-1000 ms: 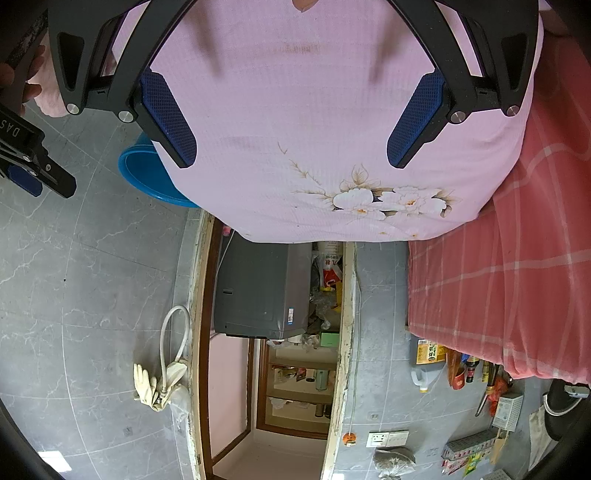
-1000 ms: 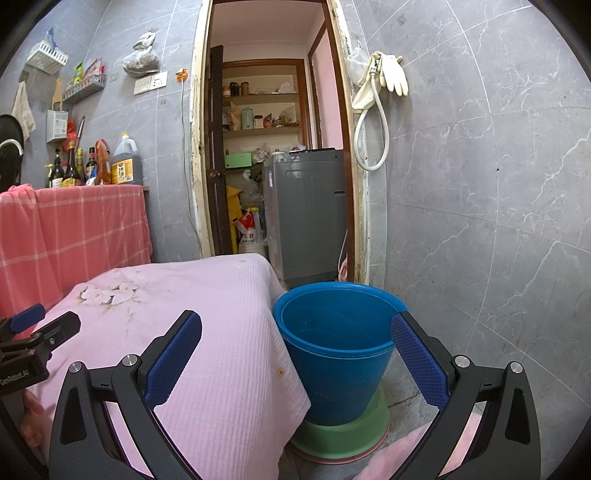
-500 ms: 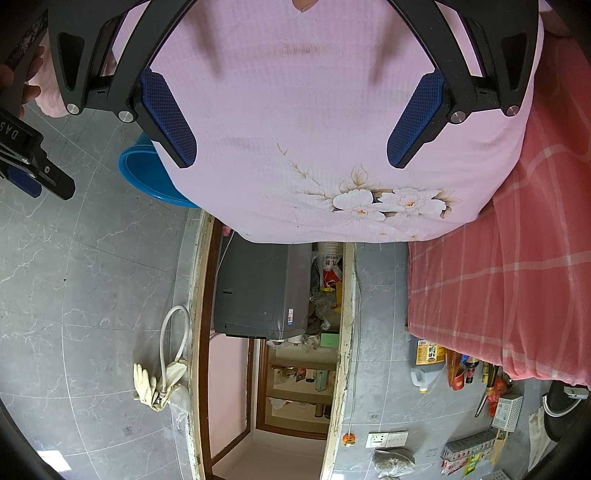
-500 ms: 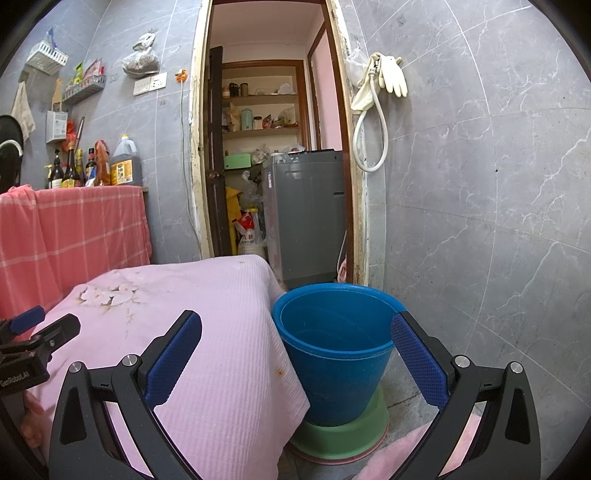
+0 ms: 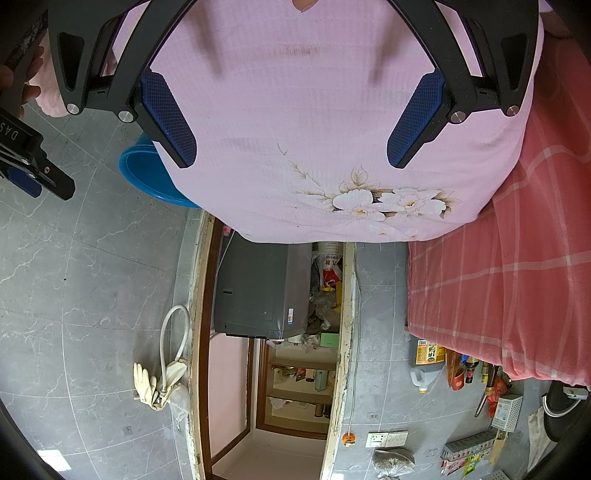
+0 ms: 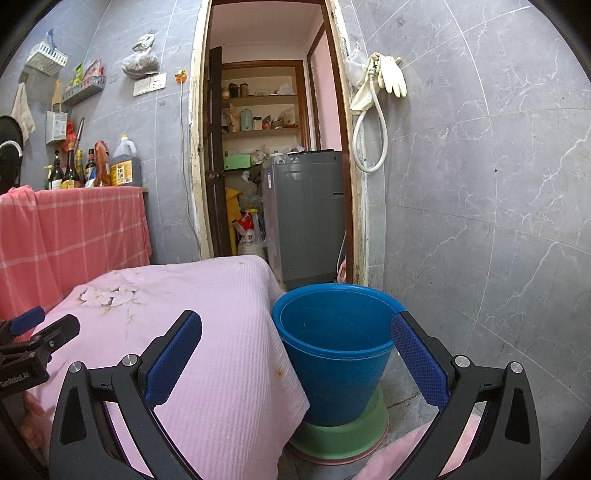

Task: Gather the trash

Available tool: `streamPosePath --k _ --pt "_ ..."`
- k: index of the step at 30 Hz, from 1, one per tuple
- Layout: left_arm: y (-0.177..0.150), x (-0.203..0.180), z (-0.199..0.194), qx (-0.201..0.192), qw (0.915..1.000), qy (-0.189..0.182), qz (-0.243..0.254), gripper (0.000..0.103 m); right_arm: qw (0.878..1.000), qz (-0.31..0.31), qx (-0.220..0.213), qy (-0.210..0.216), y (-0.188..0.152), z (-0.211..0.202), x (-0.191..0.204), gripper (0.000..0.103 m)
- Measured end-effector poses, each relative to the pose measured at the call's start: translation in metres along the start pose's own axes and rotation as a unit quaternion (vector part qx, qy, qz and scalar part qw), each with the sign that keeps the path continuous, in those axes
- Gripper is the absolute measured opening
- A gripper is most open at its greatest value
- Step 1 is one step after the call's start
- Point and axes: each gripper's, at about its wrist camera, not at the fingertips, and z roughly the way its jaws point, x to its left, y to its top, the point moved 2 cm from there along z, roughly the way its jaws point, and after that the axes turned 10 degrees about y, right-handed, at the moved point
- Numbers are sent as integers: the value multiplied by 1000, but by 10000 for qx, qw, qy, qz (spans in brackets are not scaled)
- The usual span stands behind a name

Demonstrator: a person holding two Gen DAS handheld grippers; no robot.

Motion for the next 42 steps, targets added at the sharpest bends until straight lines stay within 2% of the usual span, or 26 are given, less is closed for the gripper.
streamPosePath --k 42 --pt "-2 -2 -3 4 10000 27 -44 101 10000 -3 6 -4 -2 0 2 103"
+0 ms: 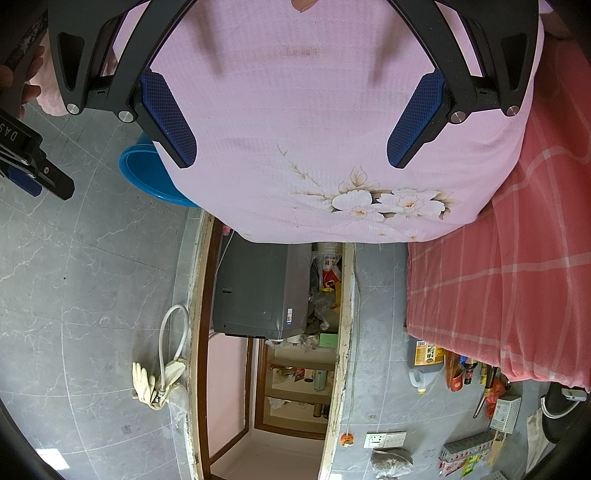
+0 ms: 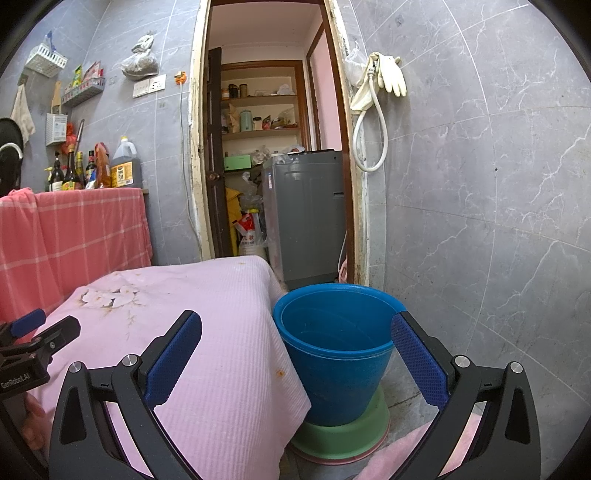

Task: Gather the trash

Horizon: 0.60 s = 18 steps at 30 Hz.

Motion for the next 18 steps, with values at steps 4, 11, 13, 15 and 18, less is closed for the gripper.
streamPosePath --k 4,11,13,15,18 --pt "0 1 1 26 10000 -10 -33 101 10000 13 -13 -6 1 -1 0 103" --pt "-1 -3 -3 -5 10000 71 -42 101 10000 2 -5 -4 0 0 1 103" --pt "-1 -4 -3 -3 9999 90 -47 101 10000 2 -7 -3 2 -1 1 103" --pt "-1 -5 -3 2 9999 100 -57 101 10000 2 0 -10 2 -1 1 103" --pt "-1 -6 -3 5 9999 114 -65 101 10000 4 -2 -8 2 -1 1 103"
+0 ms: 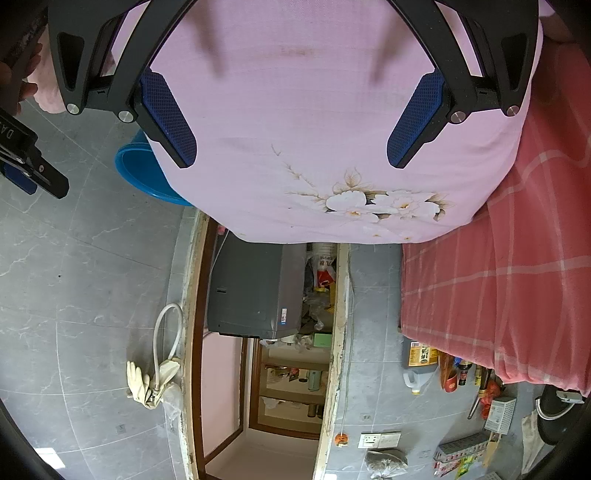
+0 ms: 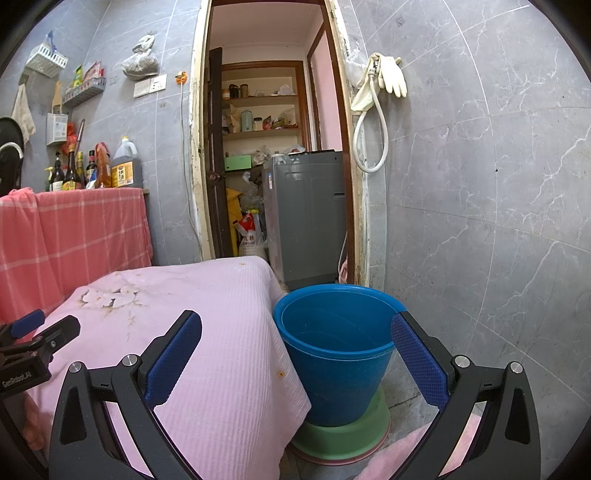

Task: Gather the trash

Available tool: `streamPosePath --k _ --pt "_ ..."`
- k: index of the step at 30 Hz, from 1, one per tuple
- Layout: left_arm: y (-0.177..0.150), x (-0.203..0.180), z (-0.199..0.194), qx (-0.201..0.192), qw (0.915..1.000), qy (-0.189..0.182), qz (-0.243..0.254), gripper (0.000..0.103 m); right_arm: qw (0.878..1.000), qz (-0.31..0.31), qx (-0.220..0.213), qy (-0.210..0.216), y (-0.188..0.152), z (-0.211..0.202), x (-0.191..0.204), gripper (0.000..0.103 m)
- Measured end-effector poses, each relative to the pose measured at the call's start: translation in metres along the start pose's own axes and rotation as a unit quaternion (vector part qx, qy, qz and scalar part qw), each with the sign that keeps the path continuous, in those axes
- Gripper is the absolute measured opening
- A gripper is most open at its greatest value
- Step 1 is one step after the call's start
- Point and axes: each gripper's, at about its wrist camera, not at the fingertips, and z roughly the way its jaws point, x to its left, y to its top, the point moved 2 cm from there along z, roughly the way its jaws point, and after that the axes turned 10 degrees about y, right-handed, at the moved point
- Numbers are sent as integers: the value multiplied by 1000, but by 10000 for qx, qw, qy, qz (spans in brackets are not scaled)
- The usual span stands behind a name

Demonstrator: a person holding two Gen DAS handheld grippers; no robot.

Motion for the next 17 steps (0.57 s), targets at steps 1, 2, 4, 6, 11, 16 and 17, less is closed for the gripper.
streamPosePath --k 1,2,4,6,11,16,17 --pt "0 0 0 -1 10000 5 -3 101 10000 -5 -1 2 -1 0 0 103" --pt "0 -1 0 0 10000 4 -8 101 10000 -5 -4 6 -1 0 0 103" --pt "0 0 0 2 10000 8 -11 101 10000 -4 0 4 -1 0 0 103" --pt "0 0 0 4 10000 13 -16 101 10000 -3 1 4 0 0 0 103" --pt "-1 -2 -1 16 10000 23 -26 101 10000 4 -4 -1 -1 0 1 103" --pt "-1 -3 -1 17 10000 32 -24 101 10000 -3 -2 1 -1 0 0 103" --pt "-1 -2 -1 17 10000 29 -27 101 10000 -1 -2 4 -1 0 0 103"
